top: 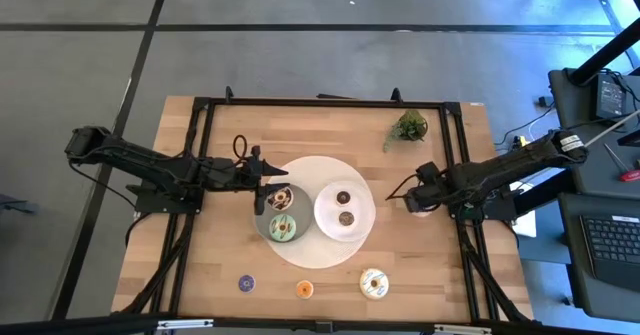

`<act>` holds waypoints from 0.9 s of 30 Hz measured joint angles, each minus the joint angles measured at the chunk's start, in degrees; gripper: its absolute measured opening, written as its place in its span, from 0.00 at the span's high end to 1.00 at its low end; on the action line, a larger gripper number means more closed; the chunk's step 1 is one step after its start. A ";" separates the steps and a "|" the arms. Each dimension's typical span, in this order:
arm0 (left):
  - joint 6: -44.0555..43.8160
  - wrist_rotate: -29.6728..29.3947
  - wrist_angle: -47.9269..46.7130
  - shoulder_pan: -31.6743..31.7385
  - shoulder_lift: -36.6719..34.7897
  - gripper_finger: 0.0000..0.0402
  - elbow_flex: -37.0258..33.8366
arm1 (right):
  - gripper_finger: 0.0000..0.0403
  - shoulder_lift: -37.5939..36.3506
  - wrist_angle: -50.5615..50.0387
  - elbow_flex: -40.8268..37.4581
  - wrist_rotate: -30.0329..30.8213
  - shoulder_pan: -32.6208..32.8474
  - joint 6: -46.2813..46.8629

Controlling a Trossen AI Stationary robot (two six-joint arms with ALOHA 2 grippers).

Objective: Pick & Place donuts
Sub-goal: Put the large purple donut on the gray plate

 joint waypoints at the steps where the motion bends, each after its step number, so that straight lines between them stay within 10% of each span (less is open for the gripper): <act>1: 0.00 0.01 0.00 0.01 0.00 0.64 0.00 | 0.47 0.60 0.00 0.00 -0.66 -0.50 0.00; 27: 0.00 0.10 0.00 0.00 0.00 0.64 0.00 | 0.61 18.29 0.42 -0.04 -6.90 -2.73 -0.52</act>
